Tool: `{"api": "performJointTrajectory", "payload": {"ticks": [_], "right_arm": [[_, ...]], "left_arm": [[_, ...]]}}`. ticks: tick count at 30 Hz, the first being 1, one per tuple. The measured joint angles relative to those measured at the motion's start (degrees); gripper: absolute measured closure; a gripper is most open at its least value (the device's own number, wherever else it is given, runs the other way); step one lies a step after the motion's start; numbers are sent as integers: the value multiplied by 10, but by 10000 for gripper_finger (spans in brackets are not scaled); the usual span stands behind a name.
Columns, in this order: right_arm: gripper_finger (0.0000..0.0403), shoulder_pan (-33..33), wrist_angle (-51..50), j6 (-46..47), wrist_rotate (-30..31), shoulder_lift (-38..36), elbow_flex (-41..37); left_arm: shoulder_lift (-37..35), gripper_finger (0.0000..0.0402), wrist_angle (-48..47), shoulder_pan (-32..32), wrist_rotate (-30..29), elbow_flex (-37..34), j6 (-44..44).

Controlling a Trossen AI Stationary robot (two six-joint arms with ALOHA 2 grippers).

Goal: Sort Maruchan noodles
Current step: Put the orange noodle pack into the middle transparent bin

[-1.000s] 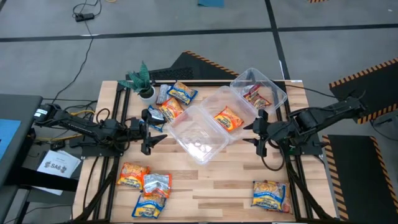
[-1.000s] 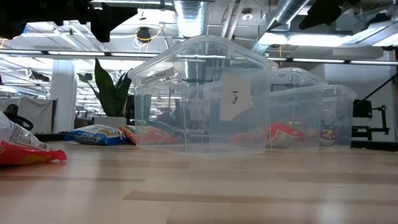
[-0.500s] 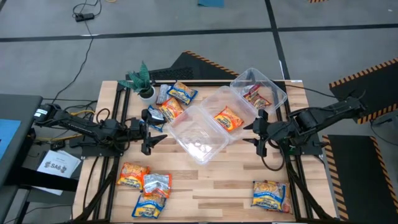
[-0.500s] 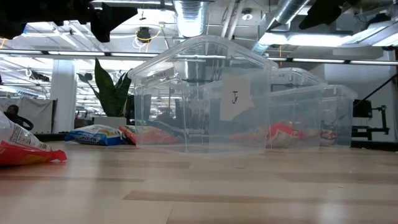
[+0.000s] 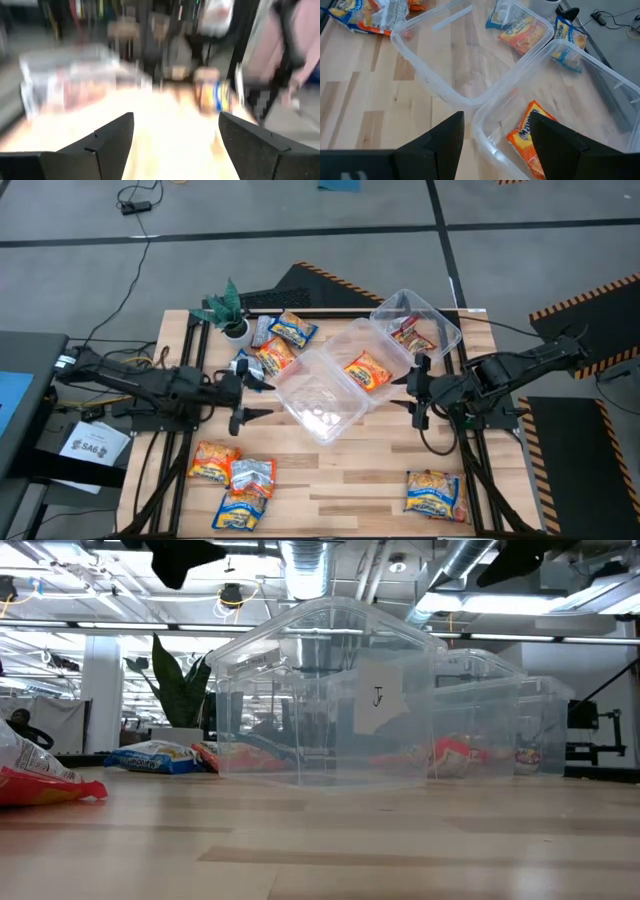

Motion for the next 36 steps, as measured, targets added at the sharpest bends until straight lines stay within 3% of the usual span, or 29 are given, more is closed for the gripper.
{"api": "performJointTrajectory", "payload": {"ticks": [4,10,19,23,36], "right_arm": [[158,0,0,0,0,0,0],[158,0,0,0,-1,0,0],[158,0,5,12,-2,0,0],[158,0,5,15,-2,0,0],[158,0,5,17,-3,0,0]], "left_arm": [[26,123,-172,-6,-8,84,-62],[32,123,-236,-46,-26,79,-132],[30,123,-234,-147,-124,0,-225],[28,123,-231,-160,-133,-4,-232],[28,123,-223,-105,-56,-4,-163]]}}
